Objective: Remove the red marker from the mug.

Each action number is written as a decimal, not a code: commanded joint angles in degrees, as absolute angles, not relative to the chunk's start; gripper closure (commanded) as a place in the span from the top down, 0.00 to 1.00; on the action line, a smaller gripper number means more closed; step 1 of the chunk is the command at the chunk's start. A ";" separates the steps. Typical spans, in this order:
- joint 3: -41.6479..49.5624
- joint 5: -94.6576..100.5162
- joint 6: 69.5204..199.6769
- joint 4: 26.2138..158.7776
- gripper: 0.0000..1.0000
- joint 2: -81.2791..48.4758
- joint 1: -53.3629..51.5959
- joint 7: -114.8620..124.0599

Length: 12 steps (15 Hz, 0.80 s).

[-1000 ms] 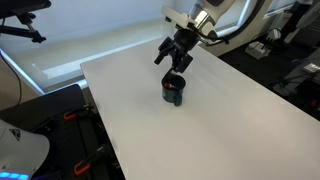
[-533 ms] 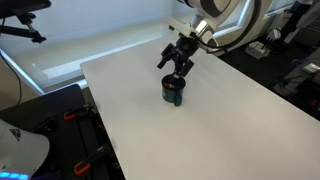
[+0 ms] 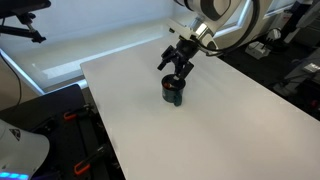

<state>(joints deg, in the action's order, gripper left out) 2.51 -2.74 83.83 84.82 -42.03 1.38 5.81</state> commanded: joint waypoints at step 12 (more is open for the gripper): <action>2.35 -2.24 82.01 81.53 1.00 -45.12 2.25 4.53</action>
<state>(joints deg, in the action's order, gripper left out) 2.64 -2.74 83.85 83.29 -44.22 2.23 5.69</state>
